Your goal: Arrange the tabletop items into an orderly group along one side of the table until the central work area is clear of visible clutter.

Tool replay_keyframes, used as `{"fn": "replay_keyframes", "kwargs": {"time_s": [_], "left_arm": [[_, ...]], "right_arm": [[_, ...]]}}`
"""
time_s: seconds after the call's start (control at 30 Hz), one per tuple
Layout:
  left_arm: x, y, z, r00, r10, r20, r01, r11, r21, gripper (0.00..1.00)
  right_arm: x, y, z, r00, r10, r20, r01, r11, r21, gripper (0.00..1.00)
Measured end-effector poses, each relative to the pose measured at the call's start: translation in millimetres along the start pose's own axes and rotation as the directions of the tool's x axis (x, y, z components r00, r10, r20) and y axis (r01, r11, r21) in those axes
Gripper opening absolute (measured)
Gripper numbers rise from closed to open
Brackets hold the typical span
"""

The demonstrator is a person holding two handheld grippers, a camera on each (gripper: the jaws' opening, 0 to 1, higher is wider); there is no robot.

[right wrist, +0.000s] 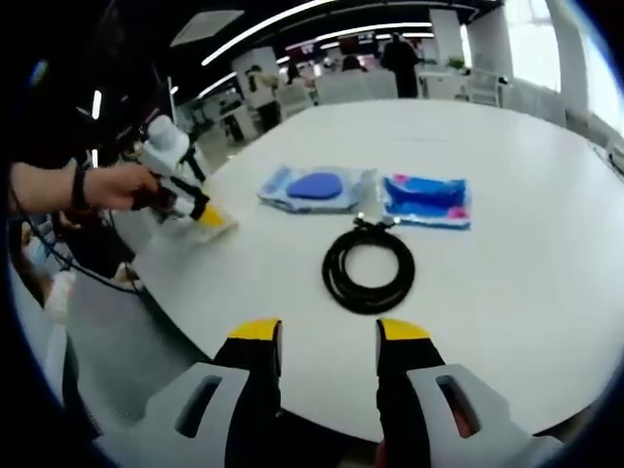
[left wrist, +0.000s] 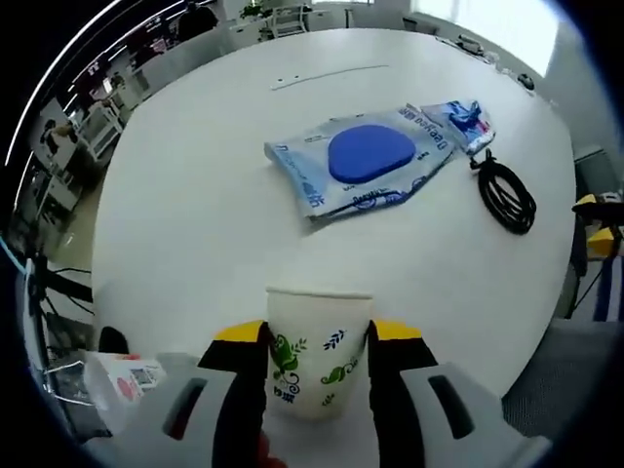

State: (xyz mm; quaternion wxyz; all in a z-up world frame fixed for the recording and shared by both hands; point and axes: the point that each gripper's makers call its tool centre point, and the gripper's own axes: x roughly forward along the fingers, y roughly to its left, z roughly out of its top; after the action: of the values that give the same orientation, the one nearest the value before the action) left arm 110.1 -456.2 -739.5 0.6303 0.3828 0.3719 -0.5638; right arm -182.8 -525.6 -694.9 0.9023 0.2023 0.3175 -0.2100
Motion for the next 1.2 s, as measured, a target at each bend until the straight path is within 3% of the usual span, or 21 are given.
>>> {"fn": "replay_keyframes", "kwargs": {"time_s": [0.27,0.5,0.67,0.97,1.07,1.1,1.2], "left_arm": [[-7,-26.6,-21.8,0.998,-0.055,-0.010,0.055,0.998,0.013,0.41],[0,-31.2,-31.4,0.996,-0.079,-0.032,0.080,0.997,0.018,0.44],[5,-33.6,-47.4,0.993,-0.102,-0.063,0.101,0.995,-0.013,0.46],[-9,-35.7,-42.2,0.993,-0.107,0.039,0.110,0.992,-0.059,0.41],[-15,-41.4,-39.1,0.988,-0.128,0.085,0.136,0.986,-0.097,0.41],[-19,-44.9,-34.2,0.982,-0.140,0.128,0.155,0.980,-0.122,0.41],[-29,-52.2,-31.7,0.974,-0.151,0.171,0.172,0.978,-0.114,0.41]], "right_arm": [[-6,2,-2.5,1.000,-0.012,0.023,0.011,1.000,0.013,0.37],[-9,5,-5.0,1.000,-0.012,0.027,0.011,1.000,0.015,0.37],[-12,5,-6.5,1.000,-0.013,0.027,0.012,1.000,0.014,0.37],[-14,6,-7.0,1.000,0.007,0.024,-0.007,1.000,0.006,0.37],[-10,11,-4.3,0.999,0.028,0.025,-0.028,1.000,-0.002,0.37],[-8,14,-3.4,0.999,0.040,0.023,-0.040,0.999,-0.009,0.37],[-4,25,-0.4,0.996,0.081,0.020,-0.081,0.996,-0.028,0.36]]}}
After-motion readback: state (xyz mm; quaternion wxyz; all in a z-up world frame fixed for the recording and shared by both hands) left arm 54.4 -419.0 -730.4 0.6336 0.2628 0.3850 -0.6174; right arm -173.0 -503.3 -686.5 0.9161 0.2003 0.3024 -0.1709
